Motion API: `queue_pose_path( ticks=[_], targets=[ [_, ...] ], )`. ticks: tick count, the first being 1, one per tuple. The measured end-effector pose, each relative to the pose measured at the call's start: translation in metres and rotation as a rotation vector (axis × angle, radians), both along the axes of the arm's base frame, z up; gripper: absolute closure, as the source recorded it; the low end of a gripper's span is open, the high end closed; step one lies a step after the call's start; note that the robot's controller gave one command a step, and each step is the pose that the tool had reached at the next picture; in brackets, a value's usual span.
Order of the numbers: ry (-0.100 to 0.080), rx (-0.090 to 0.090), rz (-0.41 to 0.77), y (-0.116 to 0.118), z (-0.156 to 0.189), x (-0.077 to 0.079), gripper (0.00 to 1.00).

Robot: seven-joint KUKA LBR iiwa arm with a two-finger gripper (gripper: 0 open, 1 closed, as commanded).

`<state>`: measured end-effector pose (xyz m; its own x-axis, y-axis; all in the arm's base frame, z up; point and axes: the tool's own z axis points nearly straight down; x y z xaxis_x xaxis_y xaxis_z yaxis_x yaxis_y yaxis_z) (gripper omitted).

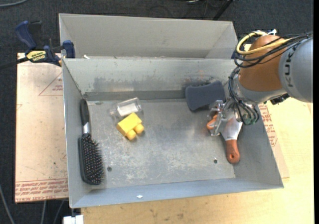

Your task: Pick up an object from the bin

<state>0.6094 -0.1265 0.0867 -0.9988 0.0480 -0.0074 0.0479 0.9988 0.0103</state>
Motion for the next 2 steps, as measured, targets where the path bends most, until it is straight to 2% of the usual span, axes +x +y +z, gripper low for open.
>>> queue_pose_path(
  ticks=[1, 2],
  targets=[
    [-0.005, 0.000, 0.023, 0.0052, 0.0139, 0.0289, 1.00],
    [-0.005, 0.000, 0.023, 0.0051, 0.0139, 0.0289, 1.00]
  ],
)
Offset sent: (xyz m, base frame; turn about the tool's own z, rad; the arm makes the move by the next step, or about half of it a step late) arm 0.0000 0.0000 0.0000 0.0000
